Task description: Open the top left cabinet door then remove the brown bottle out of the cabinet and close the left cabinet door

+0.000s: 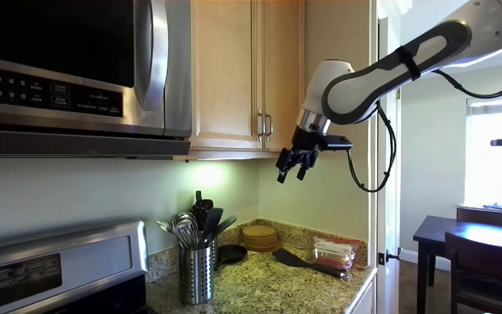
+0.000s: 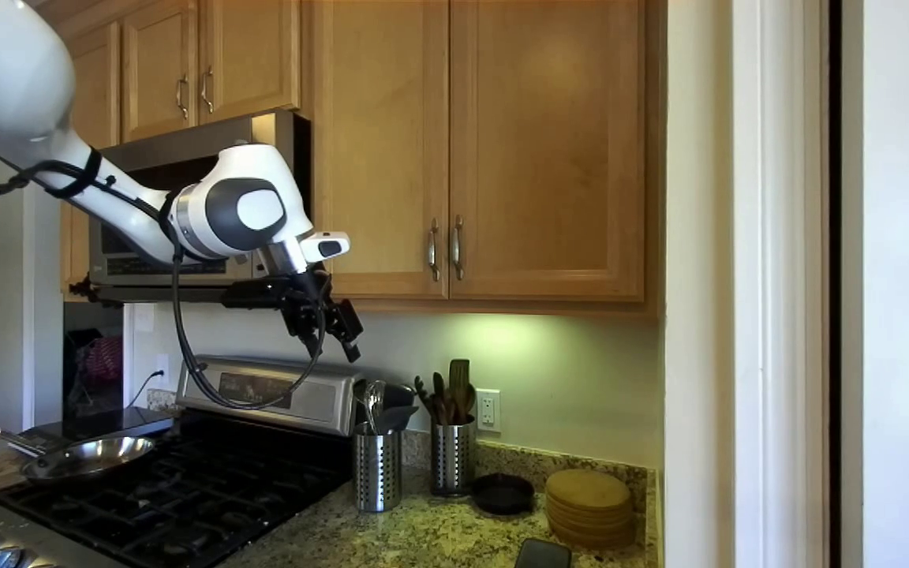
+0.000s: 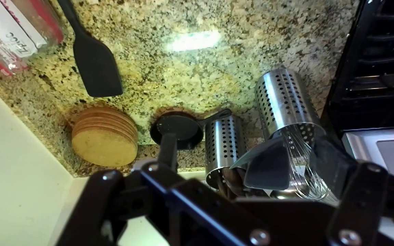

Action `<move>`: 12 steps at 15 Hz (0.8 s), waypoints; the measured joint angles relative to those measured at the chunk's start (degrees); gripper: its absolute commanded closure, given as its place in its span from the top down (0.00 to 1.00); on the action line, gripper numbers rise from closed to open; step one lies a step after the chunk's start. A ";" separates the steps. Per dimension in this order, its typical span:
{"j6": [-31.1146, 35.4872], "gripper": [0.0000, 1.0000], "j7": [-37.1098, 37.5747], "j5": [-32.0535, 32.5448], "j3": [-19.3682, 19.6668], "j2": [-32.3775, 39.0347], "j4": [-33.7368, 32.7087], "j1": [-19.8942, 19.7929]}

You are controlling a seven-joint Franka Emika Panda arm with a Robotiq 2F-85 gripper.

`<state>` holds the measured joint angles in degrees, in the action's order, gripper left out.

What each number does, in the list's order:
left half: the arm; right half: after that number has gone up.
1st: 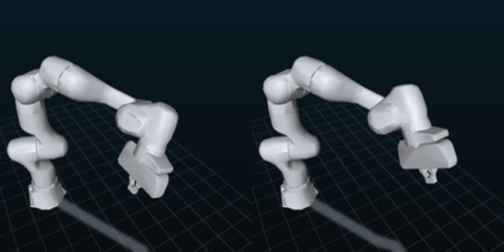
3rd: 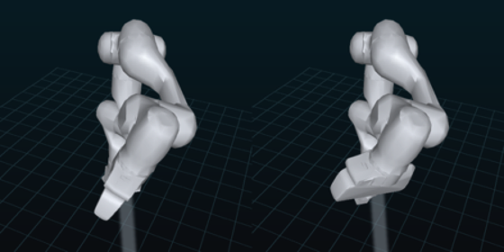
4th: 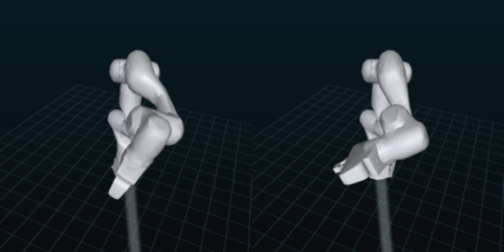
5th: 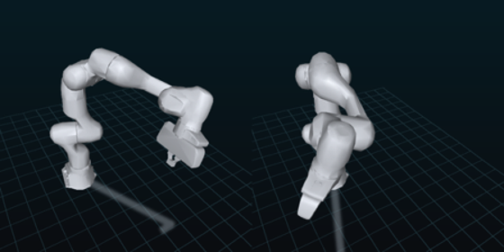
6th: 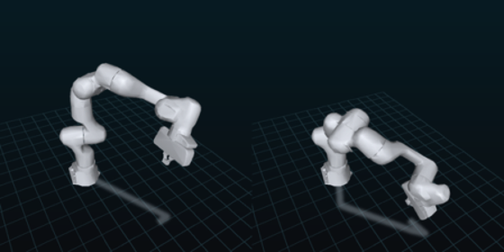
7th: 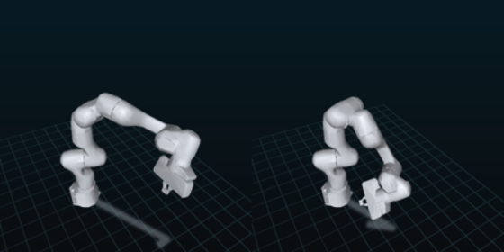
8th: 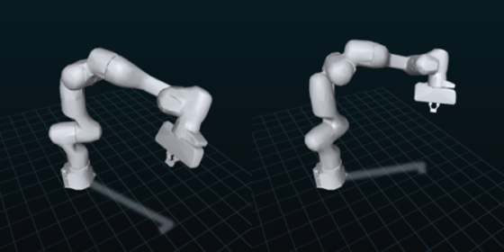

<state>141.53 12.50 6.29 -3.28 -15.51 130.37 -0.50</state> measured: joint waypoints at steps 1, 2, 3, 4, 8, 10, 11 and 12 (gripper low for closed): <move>0.00 1.00 -0.01 0.00 0.00 0.01 0.11 0.00; 0.00 1.00 -0.01 0.00 0.01 0.04 0.14 -0.01; 0.00 1.00 -0.01 0.00 0.01 0.07 0.14 0.00; 0.00 1.00 -0.02 0.00 0.00 0.09 0.14 0.00; 0.19 1.00 0.01 0.12 0.01 0.13 -0.19 -0.12; 0.90 1.00 0.02 0.29 0.06 0.16 -1.34 -0.48; 1.70 1.00 0.06 0.43 0.12 0.19 -2.12 -0.70; 2.61 1.00 0.06 0.56 0.14 0.26 -3.11 -1.01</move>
<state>144.14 12.56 6.85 -3.14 -15.26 127.26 -1.51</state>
